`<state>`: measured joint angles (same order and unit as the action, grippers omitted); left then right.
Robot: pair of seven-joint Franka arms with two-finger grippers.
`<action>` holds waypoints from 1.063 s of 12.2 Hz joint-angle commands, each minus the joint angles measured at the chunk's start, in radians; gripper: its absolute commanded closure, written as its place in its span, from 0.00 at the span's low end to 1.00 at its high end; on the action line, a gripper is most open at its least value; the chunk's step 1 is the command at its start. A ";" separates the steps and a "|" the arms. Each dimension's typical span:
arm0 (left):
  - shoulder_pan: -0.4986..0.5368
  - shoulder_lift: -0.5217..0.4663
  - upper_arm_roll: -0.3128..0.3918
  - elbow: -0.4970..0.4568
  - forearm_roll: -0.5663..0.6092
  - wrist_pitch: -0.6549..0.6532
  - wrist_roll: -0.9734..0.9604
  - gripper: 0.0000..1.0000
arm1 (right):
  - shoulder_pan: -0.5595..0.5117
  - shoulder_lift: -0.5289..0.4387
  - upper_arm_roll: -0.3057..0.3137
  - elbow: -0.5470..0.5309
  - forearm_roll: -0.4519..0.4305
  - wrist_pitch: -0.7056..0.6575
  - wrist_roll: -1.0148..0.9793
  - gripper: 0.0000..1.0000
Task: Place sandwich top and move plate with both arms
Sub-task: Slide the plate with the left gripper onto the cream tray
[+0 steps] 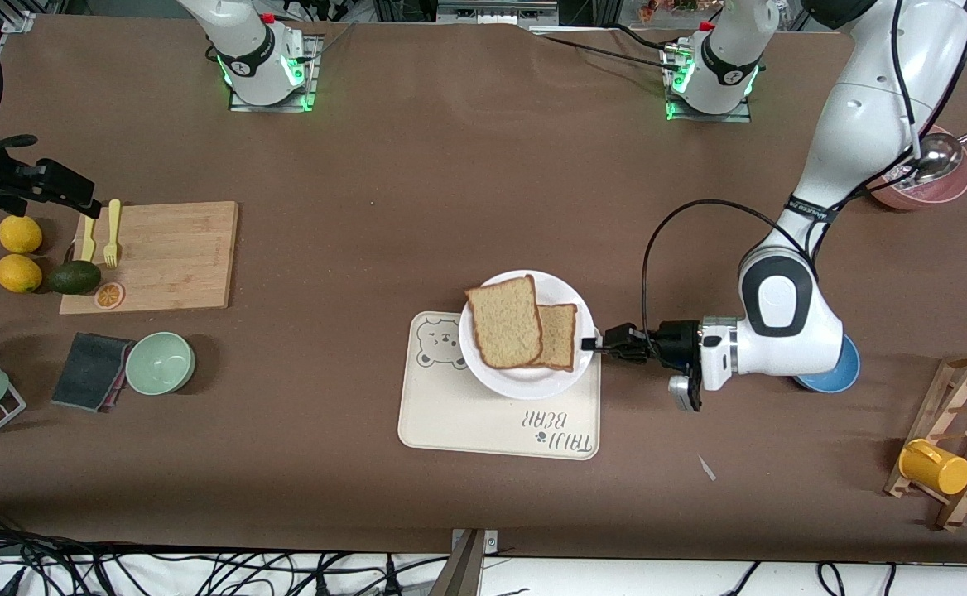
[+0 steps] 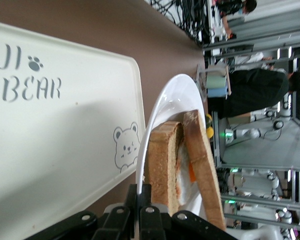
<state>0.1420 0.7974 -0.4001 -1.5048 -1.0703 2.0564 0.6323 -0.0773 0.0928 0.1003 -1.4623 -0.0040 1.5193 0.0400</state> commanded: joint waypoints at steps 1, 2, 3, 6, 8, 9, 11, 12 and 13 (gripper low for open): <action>-0.013 0.072 0.004 0.098 -0.124 0.048 -0.042 1.00 | -0.007 -0.016 -0.002 0.003 0.019 -0.013 -0.014 0.00; -0.015 0.104 0.006 0.127 -0.126 0.065 -0.043 1.00 | -0.007 -0.016 -0.002 0.003 0.019 -0.013 -0.011 0.00; -0.016 0.141 0.006 0.161 -0.125 0.079 -0.040 1.00 | -0.006 -0.015 0.002 0.003 0.021 -0.013 -0.011 0.00; -0.042 0.183 0.006 0.192 -0.128 0.125 -0.040 1.00 | -0.004 -0.010 0.010 0.003 0.021 -0.011 -0.002 0.00; -0.077 0.200 0.009 0.193 -0.117 0.152 -0.031 1.00 | -0.004 -0.010 0.009 0.000 0.022 -0.014 -0.018 0.00; -0.105 0.204 0.041 0.192 -0.117 0.156 -0.029 1.00 | -0.004 -0.008 0.007 -0.004 0.022 -0.014 -0.023 0.00; -0.177 0.213 0.082 0.192 -0.128 0.230 -0.028 1.00 | -0.003 -0.008 0.009 -0.004 0.018 -0.007 -0.022 0.00; -0.179 0.218 0.083 0.189 -0.128 0.240 -0.026 1.00 | -0.001 -0.008 0.010 -0.006 0.009 -0.004 -0.020 0.00; -0.179 0.218 0.084 0.178 -0.125 0.240 -0.023 1.00 | -0.001 -0.007 0.010 -0.004 0.009 -0.002 -0.023 0.00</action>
<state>-0.0269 1.0030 -0.3278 -1.3518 -1.1579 2.2986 0.6059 -0.0757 0.0926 0.1069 -1.4636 0.0031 1.5165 0.0340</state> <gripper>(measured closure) 0.956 0.000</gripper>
